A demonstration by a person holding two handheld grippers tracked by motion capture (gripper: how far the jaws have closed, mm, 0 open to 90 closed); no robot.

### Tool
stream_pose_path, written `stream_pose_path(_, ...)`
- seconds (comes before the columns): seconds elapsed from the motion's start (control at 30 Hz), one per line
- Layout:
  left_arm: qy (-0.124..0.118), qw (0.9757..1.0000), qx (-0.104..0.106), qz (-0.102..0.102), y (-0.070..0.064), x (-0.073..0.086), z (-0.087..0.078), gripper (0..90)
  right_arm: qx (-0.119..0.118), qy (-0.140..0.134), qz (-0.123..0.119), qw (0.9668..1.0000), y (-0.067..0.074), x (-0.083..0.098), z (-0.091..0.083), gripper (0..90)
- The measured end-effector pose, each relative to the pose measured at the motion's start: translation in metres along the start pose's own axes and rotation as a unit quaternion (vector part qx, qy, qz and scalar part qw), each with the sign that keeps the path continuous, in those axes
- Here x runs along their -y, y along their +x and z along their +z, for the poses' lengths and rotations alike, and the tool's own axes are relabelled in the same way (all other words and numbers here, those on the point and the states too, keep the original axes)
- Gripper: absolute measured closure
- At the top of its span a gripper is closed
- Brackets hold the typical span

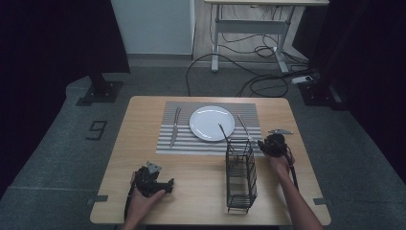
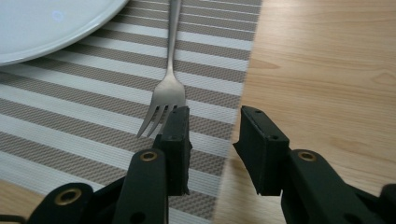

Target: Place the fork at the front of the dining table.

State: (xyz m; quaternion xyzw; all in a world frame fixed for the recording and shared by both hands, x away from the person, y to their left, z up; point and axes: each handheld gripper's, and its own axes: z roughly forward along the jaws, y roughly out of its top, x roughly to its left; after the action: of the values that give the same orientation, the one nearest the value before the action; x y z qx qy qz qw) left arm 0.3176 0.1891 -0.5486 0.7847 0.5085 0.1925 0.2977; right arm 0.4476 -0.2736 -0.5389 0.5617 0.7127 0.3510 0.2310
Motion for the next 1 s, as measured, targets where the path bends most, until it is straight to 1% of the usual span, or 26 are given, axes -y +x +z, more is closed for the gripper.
stream_pose_path(0.1, 0.000, 1.0000, 0.000, 0.000, 0.000, 0.000, 0.000, 0.5, -0.004, 0.000, -0.002, 1.0000, 0.004, 0.000, 0.001, 62.7)
stream_pose_path(0.2, 0.000, 1.0000, 0.000, 0.000, 0.000, 0.000, 0.000, 0.5, -0.016, 0.000, -0.003, 0.9999, 0.011, 0.000, 0.005, 62.2)
stream_pose_path(0.23, 0.000, 1.0000, 0.000, 0.000, 0.000, 0.000, 0.000, 0.5, -0.016, 0.000, -0.003, 0.9999, 0.011, 0.000, 0.005, 62.2)
stream_pose_path(0.3, 0.000, 1.0000, 0.000, 0.000, 0.000, 0.000, 0.000, 0.5, -0.027, -0.001, -0.005, 0.9996, 0.016, 0.001, 0.006, 61.2)
stream_pose_path(0.37, 0.000, 1.0000, 0.000, 0.000, 0.000, 0.000, 0.000, 0.5, -0.030, -0.002, -0.005, 0.9995, 0.017, 0.001, 0.006, 60.7)
stream_pose_path(0.43, 0.000, 1.0000, 0.000, 0.001, 0.000, 0.000, 0.000, 0.5, -0.036, -0.006, -0.007, 0.9993, 0.018, 0.001, 0.003, 60.2)
stream_pose_path(0.47, 0.000, 1.0000, 0.000, 0.001, 0.000, 0.000, 0.000, 0.5, -0.047, -0.014, -0.008, 0.9988, 0.016, 0.001, -0.002, 59.8)
stream_pose_path(0.5, 0.001, 1.0000, 0.000, 0.002, 0.000, 0.000, 0.000, 0.5, -0.047, -0.014, -0.008, 0.9988, 0.016, 0.001, -0.002, 59.8)
stream_pose_path(0.57, 0.001, 1.0000, 0.000, 0.002, 0.000, 0.000, 0.000, 0.5, -0.060, -0.019, -0.016, 0.9979, 0.015, 0.003, -0.010, 59.4)
stream_pose_path(0.63, 0.001, 1.0000, 0.000, 0.002, 0.000, 0.000, 0.000, 0.5, -0.063, -0.018, -0.019, 0.9976, 0.015, 0.004, -0.013, 59.3)
stream_pose_path(0.73, 0.001, 1.0000, 0.000, 0.002, 0.000, 0.000, 0.000, 0.5, -0.077, -0.018, -0.030, 0.9964, 0.017, 0.006, -0.017, 59.1)
stream_pose_path(0.77, 0.001, 1.0000, 0.000, 0.002, 0.000, 0.000, 0.000, 0.5, -0.084, -0.016, -0.039, 0.9956, 0.019, 0.008, -0.017, 58.9)
stream_pose_path(0.9, 0.001, 1.0000, 0.000, 0.002, 0.000, 0.000, 0.000, 0.5, -0.086, -0.015, -0.045, 0.9952, 0.022, 0.009, -0.012, 59.0)
stream_pose_path(0.93, 0.001, 1.0000, 0.000, 0.002, 0.000, 0.000, 0.000, 0.5, -0.087, -0.013, -0.047, 0.9950, 0.024, 0.009, -0.008, 60.4)
stream_pose_path(0.97, 0.001, 1.0000, 0.000, 0.002, 0.000, 0.000, 0.000, 0.5, -0.087, -0.013, -0.047, 0.9950, 0.024, 0.009, -0.008, 60.4)
stream_pose_path(1.0, 0.001, 1.0000, 0.000, 0.002, 0.000, 0.000, 0.000, 0.5, -0.089, -0.009, -0.048, 0.9948, 0.025, 0.008, -0.003, 62.8)
